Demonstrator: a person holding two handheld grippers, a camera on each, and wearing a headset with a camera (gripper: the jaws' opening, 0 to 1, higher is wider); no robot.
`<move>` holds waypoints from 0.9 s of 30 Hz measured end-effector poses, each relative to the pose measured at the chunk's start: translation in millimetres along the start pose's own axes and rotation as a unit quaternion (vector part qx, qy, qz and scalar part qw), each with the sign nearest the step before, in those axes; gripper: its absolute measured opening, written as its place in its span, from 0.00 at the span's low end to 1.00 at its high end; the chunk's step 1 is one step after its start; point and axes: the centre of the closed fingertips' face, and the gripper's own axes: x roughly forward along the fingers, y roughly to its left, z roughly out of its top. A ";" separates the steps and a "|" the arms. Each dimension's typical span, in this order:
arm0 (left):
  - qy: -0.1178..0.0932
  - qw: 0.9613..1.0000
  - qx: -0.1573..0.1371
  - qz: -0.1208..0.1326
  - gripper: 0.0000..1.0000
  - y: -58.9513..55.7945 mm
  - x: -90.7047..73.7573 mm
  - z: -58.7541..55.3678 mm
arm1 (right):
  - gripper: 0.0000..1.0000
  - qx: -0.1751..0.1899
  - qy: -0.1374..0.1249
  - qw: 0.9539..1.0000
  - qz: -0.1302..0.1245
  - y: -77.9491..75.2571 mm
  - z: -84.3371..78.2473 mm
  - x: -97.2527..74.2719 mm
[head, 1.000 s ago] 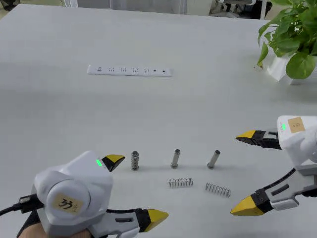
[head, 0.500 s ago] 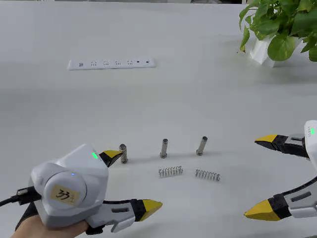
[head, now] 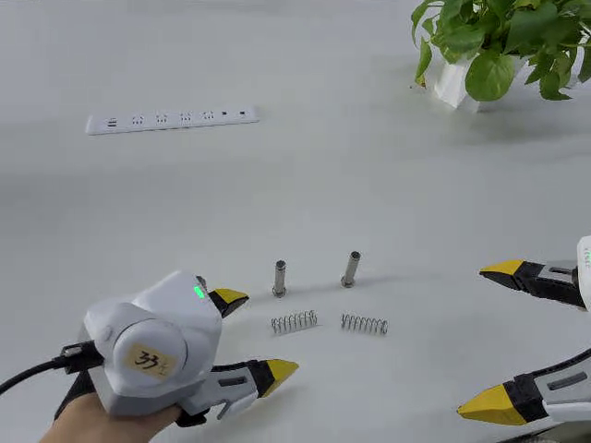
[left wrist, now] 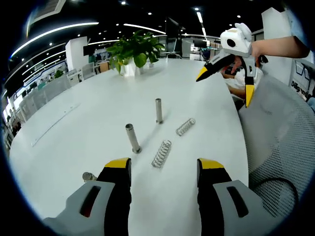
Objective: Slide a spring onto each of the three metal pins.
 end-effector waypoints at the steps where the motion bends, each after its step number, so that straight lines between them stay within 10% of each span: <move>1: 0.001 1.000 -0.001 -0.001 0.48 -0.1 1.5 0.0 | 0.99 0.001 -0.001 1.000 0.000 -0.1 -0.3 -0.1; 27: 0.027 1.000 -0.011 -0.001 0.17 6.4 25.3 -19.1 | 0.99 0.019 0.003 1.000 0.005 9.0 -7.5 2.3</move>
